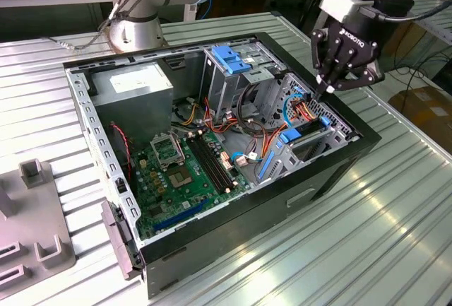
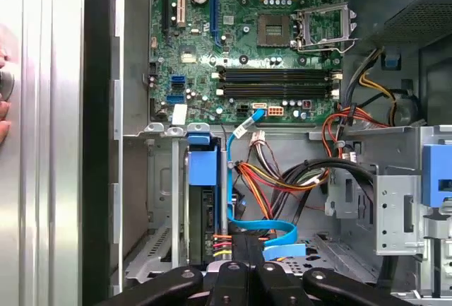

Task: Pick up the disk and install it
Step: 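Insert the second disk wire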

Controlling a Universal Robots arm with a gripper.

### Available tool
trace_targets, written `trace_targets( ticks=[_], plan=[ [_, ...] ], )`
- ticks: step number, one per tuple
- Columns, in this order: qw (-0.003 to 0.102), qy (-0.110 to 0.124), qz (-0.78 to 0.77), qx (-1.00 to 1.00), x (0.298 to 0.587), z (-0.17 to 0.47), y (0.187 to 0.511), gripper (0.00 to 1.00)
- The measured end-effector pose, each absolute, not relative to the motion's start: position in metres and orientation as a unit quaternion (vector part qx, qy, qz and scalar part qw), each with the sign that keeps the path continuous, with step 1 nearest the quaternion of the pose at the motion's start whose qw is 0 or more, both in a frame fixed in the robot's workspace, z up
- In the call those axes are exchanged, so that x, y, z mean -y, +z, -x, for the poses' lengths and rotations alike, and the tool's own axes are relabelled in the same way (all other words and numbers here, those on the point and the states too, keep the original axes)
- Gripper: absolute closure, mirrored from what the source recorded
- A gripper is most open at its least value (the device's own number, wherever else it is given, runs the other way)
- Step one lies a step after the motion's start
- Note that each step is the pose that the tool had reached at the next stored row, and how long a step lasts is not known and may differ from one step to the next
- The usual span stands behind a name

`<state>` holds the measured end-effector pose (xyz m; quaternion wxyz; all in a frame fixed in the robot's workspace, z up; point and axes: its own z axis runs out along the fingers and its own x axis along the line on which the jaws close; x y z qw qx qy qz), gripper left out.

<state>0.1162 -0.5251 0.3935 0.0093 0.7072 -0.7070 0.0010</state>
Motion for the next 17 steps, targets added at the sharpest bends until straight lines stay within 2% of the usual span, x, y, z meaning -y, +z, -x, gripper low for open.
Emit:
trace_targets(
  ticks=[1, 2, 3, 7, 8, 9, 11, 17],
  plan=[
    [0.028, 0.019, -0.707, 0.707, 0.512, -0.116, 0.39, 0.9],
    [0.036, 0.028, -0.706, 0.706, 0.511, -0.116, 0.39, 0.9],
    [0.04, 0.032, -0.706, 0.706, 0.51, -0.116, 0.39, 0.9],
    [0.045, 0.036, -0.706, 0.706, 0.506, -0.116, 0.388, 0.9],
    [0.047, 0.039, -0.706, 0.706, 0.505, -0.116, 0.387, 0.83],
    [0.049, 0.041, -0.706, 0.706, 0.504, -0.116, 0.387, 0.83],
    [0.054, 0.045, -0.705, 0.705, 0.503, -0.116, 0.386, 0.7],
    [0.062, 0.053, -0.705, 0.705, 0.502, -0.116, 0.384, 0.7]
  ],
)
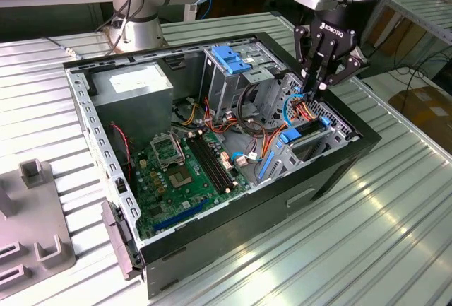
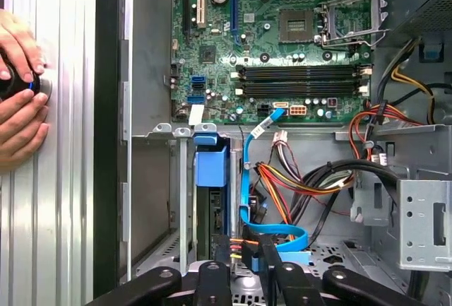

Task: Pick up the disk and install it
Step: 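Insert the second disk wire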

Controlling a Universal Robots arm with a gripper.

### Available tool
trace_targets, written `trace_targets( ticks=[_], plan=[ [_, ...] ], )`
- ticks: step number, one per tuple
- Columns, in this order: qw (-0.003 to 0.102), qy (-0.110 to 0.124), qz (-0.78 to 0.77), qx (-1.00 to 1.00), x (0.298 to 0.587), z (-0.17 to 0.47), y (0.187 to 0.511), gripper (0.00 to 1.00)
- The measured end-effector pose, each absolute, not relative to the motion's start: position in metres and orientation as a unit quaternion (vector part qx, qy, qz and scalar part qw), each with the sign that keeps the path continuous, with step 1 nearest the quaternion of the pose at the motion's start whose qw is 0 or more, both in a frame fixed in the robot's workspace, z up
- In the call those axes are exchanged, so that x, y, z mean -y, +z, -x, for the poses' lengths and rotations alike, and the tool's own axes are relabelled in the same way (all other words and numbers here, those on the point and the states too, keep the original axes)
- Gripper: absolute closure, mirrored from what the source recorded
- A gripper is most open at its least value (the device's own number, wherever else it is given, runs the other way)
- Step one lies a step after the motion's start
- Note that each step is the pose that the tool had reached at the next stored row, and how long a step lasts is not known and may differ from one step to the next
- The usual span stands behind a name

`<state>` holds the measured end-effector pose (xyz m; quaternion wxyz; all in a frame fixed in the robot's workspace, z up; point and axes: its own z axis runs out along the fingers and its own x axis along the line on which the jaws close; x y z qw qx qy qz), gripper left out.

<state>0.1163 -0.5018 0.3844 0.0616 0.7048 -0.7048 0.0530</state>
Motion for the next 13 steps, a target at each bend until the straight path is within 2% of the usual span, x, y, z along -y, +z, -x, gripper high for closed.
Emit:
trace_targets(
  ticks=[13],
  plan=[
    [0.063, 0.055, -0.705, 0.705, 0.4986, -0.1163, 0.3838, 0.7]
  ],
)
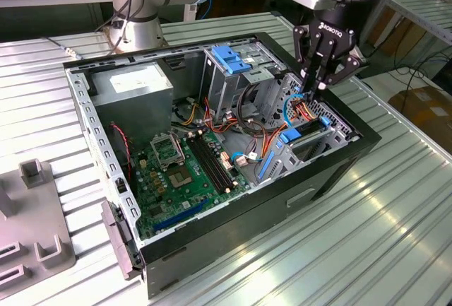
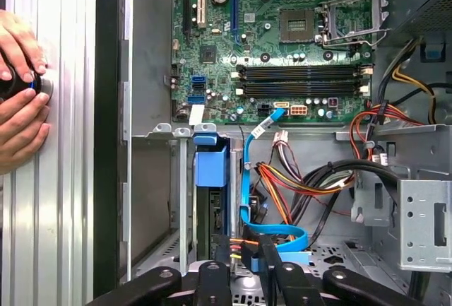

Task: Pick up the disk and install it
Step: 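Insert the second disk wire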

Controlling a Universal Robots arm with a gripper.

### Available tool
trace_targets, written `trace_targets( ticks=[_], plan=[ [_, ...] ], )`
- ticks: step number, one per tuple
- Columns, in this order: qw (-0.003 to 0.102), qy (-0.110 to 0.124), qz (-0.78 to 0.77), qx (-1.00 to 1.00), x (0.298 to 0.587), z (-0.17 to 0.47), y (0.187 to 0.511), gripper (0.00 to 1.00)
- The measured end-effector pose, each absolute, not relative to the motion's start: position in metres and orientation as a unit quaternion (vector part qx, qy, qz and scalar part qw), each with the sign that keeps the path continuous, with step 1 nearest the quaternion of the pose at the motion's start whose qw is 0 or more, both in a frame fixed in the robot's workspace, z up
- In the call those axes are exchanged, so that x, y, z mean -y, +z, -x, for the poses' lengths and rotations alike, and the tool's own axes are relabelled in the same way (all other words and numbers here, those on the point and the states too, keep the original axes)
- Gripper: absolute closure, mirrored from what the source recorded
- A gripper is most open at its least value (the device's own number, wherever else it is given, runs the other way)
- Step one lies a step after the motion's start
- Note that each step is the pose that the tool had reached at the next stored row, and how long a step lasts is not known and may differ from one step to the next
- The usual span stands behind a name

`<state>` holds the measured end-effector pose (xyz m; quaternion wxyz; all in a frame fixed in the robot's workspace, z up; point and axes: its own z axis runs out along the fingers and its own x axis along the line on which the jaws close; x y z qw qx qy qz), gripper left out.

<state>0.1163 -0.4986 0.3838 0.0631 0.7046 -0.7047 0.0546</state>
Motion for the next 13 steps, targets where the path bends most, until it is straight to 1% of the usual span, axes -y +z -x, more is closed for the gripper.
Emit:
trace_targets(
  ticks=[4, 7, 8, 11, 13],
  plan=[
    [0.066, 0.057, -0.704, 0.704, 0.495, -0.116, 0.381, 0.7],
    [0.074, 0.065, -0.704, 0.704, 0.491, -0.117, 0.379, 0.7],
    [0.079, 0.07, -0.703, 0.703, 0.489, -0.117, 0.378, 0.7],
    [0.086, 0.078, -0.702, 0.702, 0.483, -0.12, 0.376, 0.7],
    [0.088, 0.079, -0.702, 0.702, 0.483, -0.121, 0.375, 0.71]
  ],
)
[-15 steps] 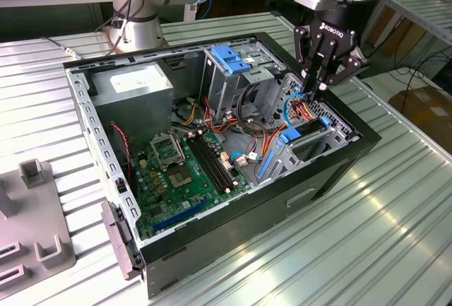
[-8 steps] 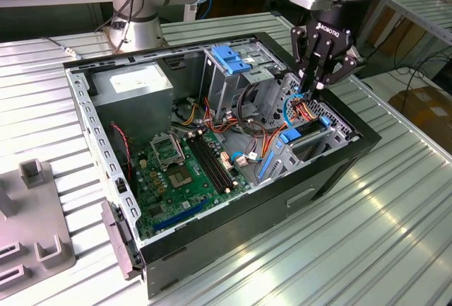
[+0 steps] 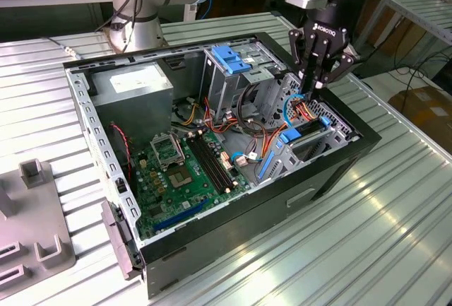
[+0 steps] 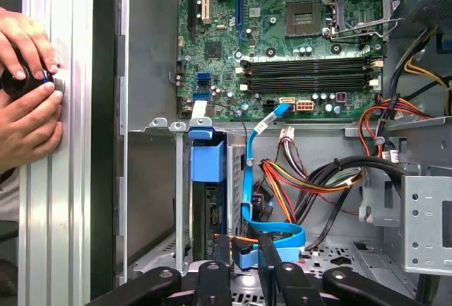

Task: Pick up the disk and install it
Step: 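Insert the second disk wire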

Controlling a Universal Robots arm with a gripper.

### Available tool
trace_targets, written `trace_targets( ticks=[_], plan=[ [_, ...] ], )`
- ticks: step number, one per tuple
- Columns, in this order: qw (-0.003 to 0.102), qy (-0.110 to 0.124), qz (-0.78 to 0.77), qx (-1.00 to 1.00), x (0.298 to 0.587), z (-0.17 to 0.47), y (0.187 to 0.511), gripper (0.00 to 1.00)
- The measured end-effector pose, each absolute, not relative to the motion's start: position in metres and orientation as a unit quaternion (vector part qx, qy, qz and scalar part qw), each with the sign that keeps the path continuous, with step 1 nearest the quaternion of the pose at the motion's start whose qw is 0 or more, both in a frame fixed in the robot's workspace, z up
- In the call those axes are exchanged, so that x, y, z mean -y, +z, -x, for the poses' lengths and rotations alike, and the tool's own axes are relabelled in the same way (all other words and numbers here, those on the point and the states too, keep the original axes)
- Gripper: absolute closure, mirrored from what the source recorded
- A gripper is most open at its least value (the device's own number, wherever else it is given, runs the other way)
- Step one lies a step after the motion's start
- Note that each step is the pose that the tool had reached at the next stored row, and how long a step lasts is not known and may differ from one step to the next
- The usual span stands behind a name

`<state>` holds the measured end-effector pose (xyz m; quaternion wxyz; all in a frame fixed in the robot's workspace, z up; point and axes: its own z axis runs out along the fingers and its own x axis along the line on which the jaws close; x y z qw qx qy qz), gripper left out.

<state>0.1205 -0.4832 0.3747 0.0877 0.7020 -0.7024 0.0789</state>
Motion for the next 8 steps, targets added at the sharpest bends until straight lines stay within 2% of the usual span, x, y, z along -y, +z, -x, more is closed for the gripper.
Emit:
trace_targets(
  ticks=[1, 2, 3, 8],
  plan=[
    [0.089, 0.08, -0.702, 0.702, 0.4832, -0.1205, 0.3745, 0.78],
    [0.089, 0.08, -0.702, 0.702, 0.4832, -0.1206, 0.3744, 0.78],
    [0.09, 0.081, -0.702, 0.702, 0.4832, -0.1206, 0.3742, 0.84],
    [0.09, 0.081, -0.702, 0.702, 0.492, -0.1206, 0.3733, 0.84]
  ],
)
